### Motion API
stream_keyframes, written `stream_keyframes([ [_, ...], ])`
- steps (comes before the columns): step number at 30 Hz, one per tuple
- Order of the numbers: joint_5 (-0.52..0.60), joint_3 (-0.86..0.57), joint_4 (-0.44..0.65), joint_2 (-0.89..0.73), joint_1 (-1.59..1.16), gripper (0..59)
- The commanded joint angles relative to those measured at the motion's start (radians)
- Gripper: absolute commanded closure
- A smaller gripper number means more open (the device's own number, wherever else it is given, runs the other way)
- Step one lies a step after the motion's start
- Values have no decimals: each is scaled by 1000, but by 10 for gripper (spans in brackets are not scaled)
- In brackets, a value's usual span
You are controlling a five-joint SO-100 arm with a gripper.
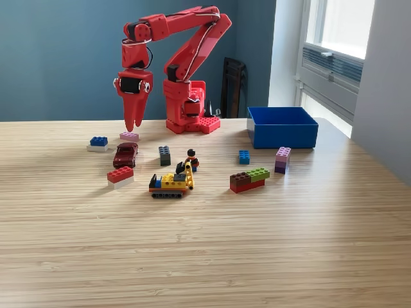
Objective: Grasp a lego block and put it in the bin.
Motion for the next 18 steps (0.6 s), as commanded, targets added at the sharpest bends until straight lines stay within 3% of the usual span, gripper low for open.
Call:
stream_keyframes([
  [1, -18, 26, -55, 14, 11, 382],
  [18, -23, 101, -127, 9, 98, 384],
])
